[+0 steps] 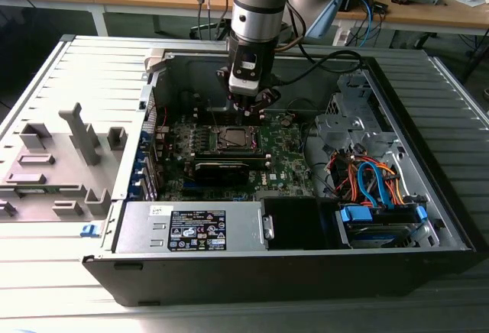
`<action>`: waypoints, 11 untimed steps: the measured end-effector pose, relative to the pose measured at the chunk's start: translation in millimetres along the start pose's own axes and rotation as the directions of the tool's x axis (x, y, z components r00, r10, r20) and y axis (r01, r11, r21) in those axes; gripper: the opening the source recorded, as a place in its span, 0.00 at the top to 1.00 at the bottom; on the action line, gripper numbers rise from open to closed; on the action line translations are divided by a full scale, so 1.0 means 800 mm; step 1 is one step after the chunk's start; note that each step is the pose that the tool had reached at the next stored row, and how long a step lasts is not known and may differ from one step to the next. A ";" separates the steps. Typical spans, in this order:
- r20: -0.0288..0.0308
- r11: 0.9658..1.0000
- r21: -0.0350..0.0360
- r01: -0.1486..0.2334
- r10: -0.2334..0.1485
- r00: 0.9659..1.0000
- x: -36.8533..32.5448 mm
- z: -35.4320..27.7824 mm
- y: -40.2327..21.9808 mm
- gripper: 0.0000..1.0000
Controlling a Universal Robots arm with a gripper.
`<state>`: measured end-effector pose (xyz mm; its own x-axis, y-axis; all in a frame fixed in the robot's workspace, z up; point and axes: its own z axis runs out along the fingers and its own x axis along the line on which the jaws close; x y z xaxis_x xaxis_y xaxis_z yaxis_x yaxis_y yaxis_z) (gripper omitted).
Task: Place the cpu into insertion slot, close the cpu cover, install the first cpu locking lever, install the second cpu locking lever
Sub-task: 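Install the first cpu locking lever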
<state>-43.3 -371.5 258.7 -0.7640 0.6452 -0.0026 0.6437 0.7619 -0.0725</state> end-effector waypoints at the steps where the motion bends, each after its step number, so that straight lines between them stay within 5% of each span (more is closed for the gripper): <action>1: 0.000 1.000 0.000 0.003 -0.003 1.000 0.0000 0.0000 0.0000 0.89; 11: 0.001 1.000 0.000 0.019 -0.019 1.000 0.0000 0.0000 0.0000 0.89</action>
<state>-43.3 -371.5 258.7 -0.7763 0.6304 -0.0027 0.6289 0.7741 -0.0725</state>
